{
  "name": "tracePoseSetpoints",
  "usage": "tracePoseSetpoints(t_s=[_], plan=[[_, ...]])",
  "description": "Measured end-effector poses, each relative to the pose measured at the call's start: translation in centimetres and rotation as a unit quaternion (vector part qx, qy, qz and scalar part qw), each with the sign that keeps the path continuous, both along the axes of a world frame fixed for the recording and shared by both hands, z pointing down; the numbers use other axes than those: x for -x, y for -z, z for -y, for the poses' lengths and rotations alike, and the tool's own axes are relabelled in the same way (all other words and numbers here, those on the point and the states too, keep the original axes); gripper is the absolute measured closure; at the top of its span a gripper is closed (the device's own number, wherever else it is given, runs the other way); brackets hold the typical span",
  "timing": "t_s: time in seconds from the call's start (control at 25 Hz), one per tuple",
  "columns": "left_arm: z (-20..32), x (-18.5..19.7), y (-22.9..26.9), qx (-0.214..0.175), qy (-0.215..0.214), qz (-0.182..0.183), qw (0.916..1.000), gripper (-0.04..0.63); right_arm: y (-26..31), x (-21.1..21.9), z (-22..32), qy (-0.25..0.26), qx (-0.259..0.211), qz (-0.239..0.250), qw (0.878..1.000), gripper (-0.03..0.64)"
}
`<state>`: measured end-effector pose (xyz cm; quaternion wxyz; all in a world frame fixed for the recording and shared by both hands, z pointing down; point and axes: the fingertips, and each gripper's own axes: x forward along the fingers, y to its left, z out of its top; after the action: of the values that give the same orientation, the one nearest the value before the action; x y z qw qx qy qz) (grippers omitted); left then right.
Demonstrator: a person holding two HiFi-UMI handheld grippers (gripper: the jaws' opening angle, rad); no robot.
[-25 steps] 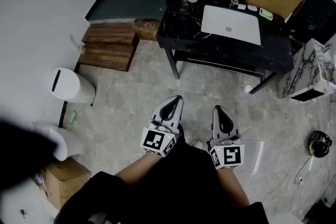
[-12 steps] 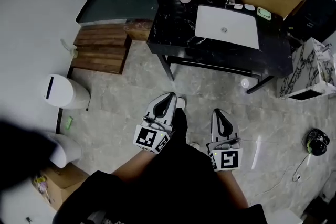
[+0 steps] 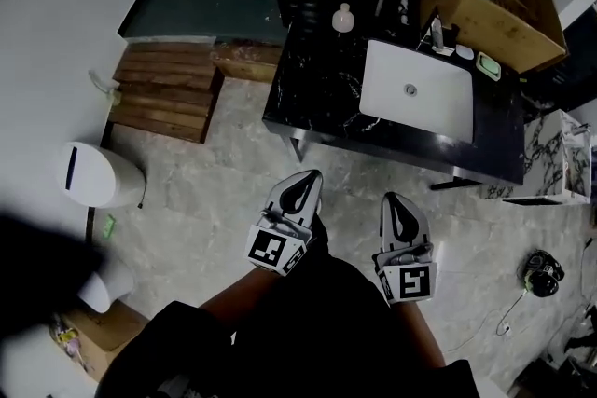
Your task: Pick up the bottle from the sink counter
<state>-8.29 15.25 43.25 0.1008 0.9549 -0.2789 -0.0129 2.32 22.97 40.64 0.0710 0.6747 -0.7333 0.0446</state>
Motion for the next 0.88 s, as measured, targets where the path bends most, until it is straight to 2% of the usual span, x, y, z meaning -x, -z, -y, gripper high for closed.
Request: tracePoseSetpoints(t_s=[0.2, 0.32, 0.48, 0.64, 0.88], plan=[[7.7, -0.2, -0.2, 0.022, -0.007, -0.003, 0.9997, 0.581, 0.8, -0.6, 8.0, -0.006, 0.001, -0.008, 1.000, 0.578], [11.5, -0.2, -0.1, 0.020, -0.011, -0.005, 0.9997, 0.581, 0.8, -1.4, 11.6, -0.023, 0.001, -0.003, 1.000, 0.578], [15.1, 0.2, 0.1, 0.020, -0.017, -0.005, 0.9996, 0.581, 0.2, -1.6, 14.2, -0.048, 0.001, 0.031, 0.998, 0.578], [18.1, 1.0, -0.2, 0.016, -0.006, 0.002, 0.9998, 0.581, -0.6, -1.5, 16.2, -0.039, 0.009, 0.033, 0.999, 0.578], [21.2, 2.4, -0.7, 0.031, 0.018, -0.009, 0.9993, 0.581, -1.1, -2.5, 19.0, -0.028, 0.005, 0.048, 0.998, 0.578]])
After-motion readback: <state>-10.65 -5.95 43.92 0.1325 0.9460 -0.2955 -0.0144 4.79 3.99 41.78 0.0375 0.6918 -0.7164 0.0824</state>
